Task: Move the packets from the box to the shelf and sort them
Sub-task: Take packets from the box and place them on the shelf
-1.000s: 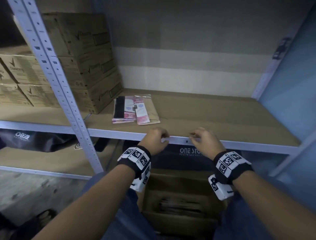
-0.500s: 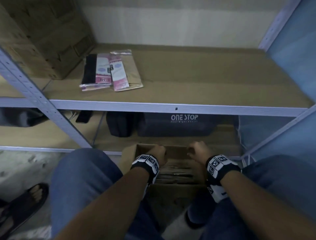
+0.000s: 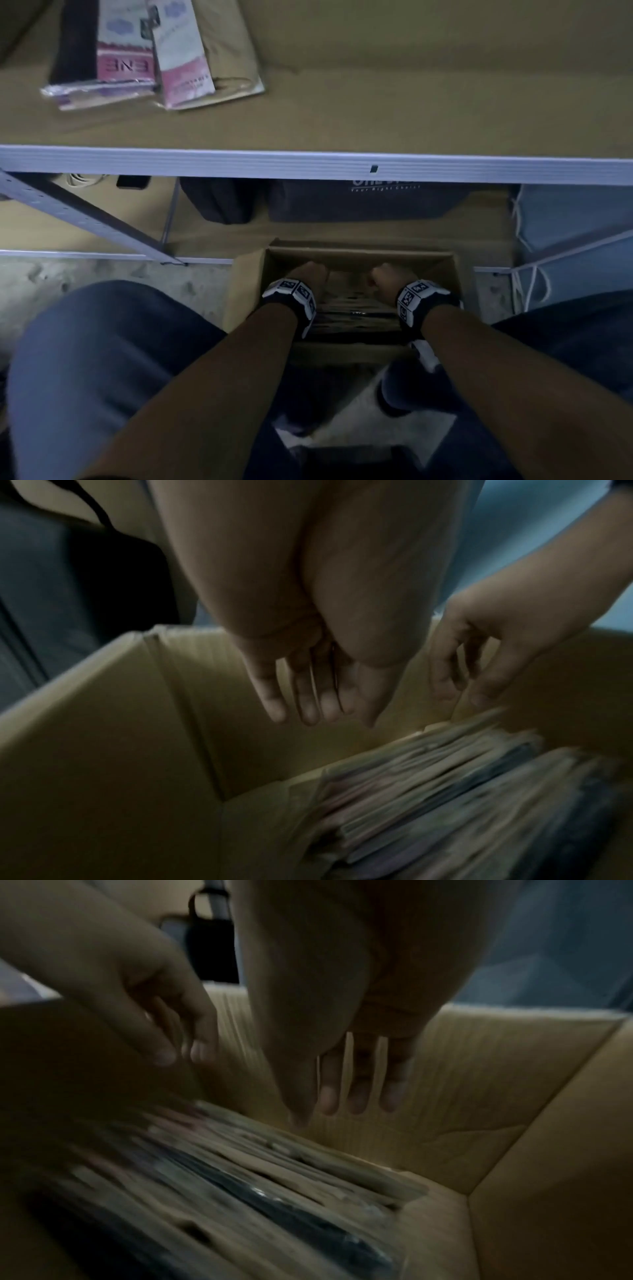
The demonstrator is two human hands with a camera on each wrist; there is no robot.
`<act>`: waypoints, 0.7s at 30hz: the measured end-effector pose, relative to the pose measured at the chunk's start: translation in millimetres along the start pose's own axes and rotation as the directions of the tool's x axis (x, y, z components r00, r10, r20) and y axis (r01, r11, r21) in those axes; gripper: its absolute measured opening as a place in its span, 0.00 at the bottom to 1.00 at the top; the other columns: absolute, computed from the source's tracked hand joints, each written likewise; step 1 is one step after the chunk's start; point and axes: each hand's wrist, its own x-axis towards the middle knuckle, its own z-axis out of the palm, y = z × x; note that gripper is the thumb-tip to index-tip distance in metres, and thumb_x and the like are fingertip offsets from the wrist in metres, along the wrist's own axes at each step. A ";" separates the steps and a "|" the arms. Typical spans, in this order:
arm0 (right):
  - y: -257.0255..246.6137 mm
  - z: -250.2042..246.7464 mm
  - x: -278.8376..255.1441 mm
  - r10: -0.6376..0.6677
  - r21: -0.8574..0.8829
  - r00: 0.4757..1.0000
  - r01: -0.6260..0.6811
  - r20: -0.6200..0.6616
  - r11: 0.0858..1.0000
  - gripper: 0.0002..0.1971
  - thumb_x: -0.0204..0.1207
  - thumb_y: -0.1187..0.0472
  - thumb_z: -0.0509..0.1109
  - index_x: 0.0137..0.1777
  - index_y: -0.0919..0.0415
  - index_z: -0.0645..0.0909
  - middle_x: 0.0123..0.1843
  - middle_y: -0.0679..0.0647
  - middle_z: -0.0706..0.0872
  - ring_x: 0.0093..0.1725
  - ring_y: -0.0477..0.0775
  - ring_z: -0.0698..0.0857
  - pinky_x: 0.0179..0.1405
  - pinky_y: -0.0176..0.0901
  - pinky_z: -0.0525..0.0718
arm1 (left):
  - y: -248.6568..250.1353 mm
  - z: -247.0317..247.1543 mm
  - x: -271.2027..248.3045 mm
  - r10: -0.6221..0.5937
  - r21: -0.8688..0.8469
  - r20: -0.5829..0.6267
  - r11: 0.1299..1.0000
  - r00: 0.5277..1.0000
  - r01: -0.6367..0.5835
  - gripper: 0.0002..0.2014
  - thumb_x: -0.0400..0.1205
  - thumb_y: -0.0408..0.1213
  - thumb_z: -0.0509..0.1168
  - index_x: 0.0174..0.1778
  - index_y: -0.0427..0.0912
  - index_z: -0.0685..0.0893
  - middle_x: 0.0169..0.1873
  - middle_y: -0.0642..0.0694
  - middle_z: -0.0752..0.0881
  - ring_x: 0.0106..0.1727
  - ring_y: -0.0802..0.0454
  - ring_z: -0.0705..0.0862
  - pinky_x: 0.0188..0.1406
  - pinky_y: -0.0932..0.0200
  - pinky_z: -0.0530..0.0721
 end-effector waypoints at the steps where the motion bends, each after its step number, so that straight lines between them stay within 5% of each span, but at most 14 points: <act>1: -0.8 -0.3 6.4 -0.003 -0.015 1.000 0.003 0.025 1.000 0.09 0.80 0.66 0.62 0.53 0.70 0.81 0.60 0.66 0.83 0.58 0.63 0.83 0.50 0.46 0.78 | -4.7 3.5 6.3 0.004 0.003 0.002 1.000 1.000 -0.004 0.15 0.79 0.34 0.65 0.62 0.39 0.80 0.66 0.39 0.80 0.66 0.40 0.80 0.62 0.49 0.78; 3: -1.0 -0.7 17.3 -0.009 -0.032 0.998 0.010 0.056 0.999 0.07 0.77 0.68 0.63 0.38 0.67 0.78 0.52 0.66 0.84 0.50 0.62 0.84 0.46 0.47 0.80 | -11.0 8.8 15.0 0.001 0.011 0.005 1.000 1.000 -0.001 0.13 0.82 0.30 0.60 0.61 0.34 0.81 0.64 0.37 0.81 0.65 0.39 0.80 0.61 0.51 0.78; 8: -1.0 9.3 42.6 -0.040 -0.044 0.993 0.045 0.113 0.998 0.11 0.77 0.70 0.63 0.33 0.65 0.71 0.45 0.66 0.77 0.42 0.59 0.78 0.44 0.46 0.76 | -21.5 16.0 28.9 -0.008 -0.013 0.019 1.000 1.000 0.008 0.11 0.82 0.34 0.61 0.58 0.36 0.81 0.61 0.36 0.82 0.61 0.37 0.82 0.54 0.51 0.79; 10: -1.7 10.3 45.9 -0.030 -0.035 0.992 0.035 0.126 0.999 0.06 0.78 0.68 0.65 0.43 0.71 0.80 0.51 0.66 0.82 0.50 0.62 0.82 0.50 0.48 0.79 | -23.9 18.1 31.5 -0.020 -0.011 0.042 1.000 0.999 0.021 0.14 0.82 0.35 0.63 0.63 0.36 0.80 0.64 0.36 0.81 0.64 0.36 0.80 0.60 0.47 0.79; 13: 1.4 15.0 50.3 -0.044 -0.016 0.992 0.046 0.122 0.999 0.14 0.76 0.62 0.71 0.57 0.72 0.82 0.60 0.66 0.84 0.59 0.64 0.83 0.54 0.49 0.80 | -27.8 22.4 35.1 -0.042 -0.027 0.067 0.999 0.997 0.044 0.19 0.82 0.37 0.64 0.68 0.34 0.76 0.69 0.35 0.77 0.70 0.35 0.76 0.67 0.45 0.76; 21: 4.0 19.1 55.5 -0.054 0.081 0.995 0.047 0.081 0.996 0.13 0.75 0.64 0.71 0.58 0.69 0.85 0.59 0.64 0.87 0.59 0.63 0.85 0.59 0.53 0.83 | -33.7 24.6 34.6 -0.042 -0.149 -0.046 0.988 0.998 0.035 0.14 0.83 0.39 0.63 0.62 0.37 0.80 0.63 0.37 0.81 0.64 0.37 0.80 0.61 0.46 0.78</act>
